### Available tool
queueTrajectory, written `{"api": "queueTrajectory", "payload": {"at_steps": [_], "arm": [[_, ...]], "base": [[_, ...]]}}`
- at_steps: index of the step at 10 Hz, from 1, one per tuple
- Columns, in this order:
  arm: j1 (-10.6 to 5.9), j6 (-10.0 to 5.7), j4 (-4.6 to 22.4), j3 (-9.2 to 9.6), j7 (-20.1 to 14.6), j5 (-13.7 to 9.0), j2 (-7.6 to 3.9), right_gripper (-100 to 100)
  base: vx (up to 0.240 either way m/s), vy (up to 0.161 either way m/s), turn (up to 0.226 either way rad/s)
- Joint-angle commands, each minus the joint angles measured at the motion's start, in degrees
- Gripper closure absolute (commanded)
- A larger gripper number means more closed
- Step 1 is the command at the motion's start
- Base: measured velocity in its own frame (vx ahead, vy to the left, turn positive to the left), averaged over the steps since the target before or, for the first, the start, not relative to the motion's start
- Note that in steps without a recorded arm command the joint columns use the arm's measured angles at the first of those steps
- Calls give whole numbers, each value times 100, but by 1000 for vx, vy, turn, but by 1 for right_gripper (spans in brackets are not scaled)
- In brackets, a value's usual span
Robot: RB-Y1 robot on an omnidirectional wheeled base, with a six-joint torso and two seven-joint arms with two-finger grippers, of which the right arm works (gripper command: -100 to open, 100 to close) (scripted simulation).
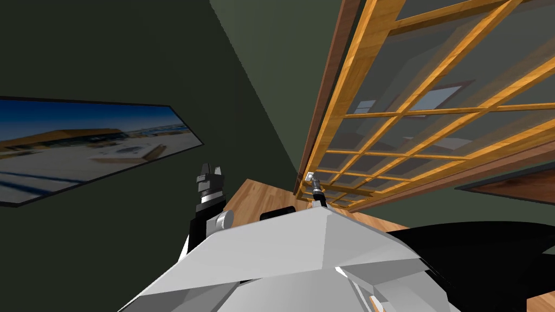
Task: Pull the door open
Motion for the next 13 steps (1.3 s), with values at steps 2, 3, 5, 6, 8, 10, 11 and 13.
{"api": "queueTrajectory", "payload": {"at_steps": [2, 3, 5, 6, 8, 10, 11, 13], "arm": [[-121, -75, 105, 164, -441, -263, -5, 100], [-121, -75, 105, 164, -542, -263, -5, 100], [-121, -68, 104, 220, -779, -395, -15, 100], [-122, -61, 102, 276, -1017, -527, -25, 100], [-122, -54, 100, 331, -1254, -659, -35, 100], [-123, -47, 98, 386, -1492, -790, -45, 100], [-63, 38, 164, 348, -1651, -891, -64, -100], [-81, 40, 163, 370, -1859, -981, -45, -100]], "base": [[-57, -12, 103], [-47, -17, 61], [-41, -12, 57], [-42, -10, 76], [-58, -12, 85], [-46, -15, 60], [-51, -16, 35], [-82, 6, 66]]}}
